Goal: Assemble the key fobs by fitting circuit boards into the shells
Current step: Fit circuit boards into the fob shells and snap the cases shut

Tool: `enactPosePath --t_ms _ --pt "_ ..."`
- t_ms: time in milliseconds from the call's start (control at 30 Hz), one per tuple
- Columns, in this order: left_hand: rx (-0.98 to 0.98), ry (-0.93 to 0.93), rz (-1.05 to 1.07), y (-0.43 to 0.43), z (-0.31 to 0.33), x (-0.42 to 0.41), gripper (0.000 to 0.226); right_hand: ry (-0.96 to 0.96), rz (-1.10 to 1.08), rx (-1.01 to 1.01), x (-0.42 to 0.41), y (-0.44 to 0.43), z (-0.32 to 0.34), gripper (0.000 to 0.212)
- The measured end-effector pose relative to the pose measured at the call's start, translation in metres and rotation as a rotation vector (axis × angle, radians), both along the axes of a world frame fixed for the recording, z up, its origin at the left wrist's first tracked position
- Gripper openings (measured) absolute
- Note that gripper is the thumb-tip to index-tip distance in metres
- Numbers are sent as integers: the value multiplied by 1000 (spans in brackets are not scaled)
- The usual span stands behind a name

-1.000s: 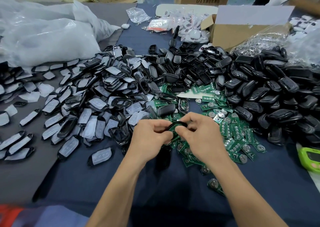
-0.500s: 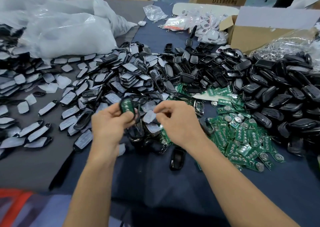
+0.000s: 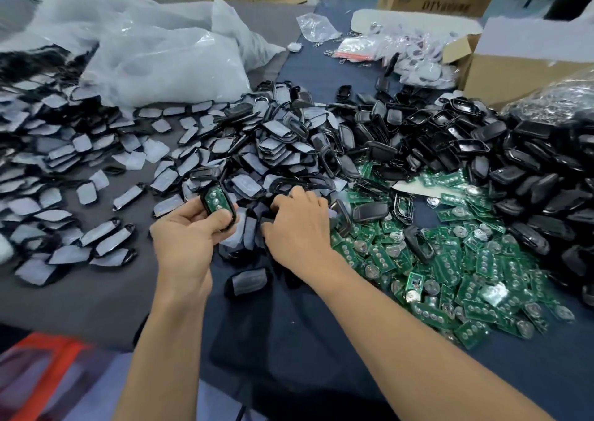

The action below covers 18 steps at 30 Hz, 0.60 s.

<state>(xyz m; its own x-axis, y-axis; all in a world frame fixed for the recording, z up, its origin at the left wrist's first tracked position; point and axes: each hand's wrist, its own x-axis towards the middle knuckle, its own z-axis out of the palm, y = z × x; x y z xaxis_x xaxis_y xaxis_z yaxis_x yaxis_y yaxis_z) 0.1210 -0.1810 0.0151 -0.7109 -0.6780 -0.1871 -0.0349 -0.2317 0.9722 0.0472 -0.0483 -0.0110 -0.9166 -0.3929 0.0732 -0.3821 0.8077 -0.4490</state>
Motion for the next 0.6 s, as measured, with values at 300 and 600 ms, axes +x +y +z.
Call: enactPosePath --t_ms 300,600 --pt "-33 6 -65 35 4 -10 29 -342 -262 -742 12 51 31 5" --pt "1 54 -479 105 14 -7 40 -549 -461 -1168 27 138 49 10"
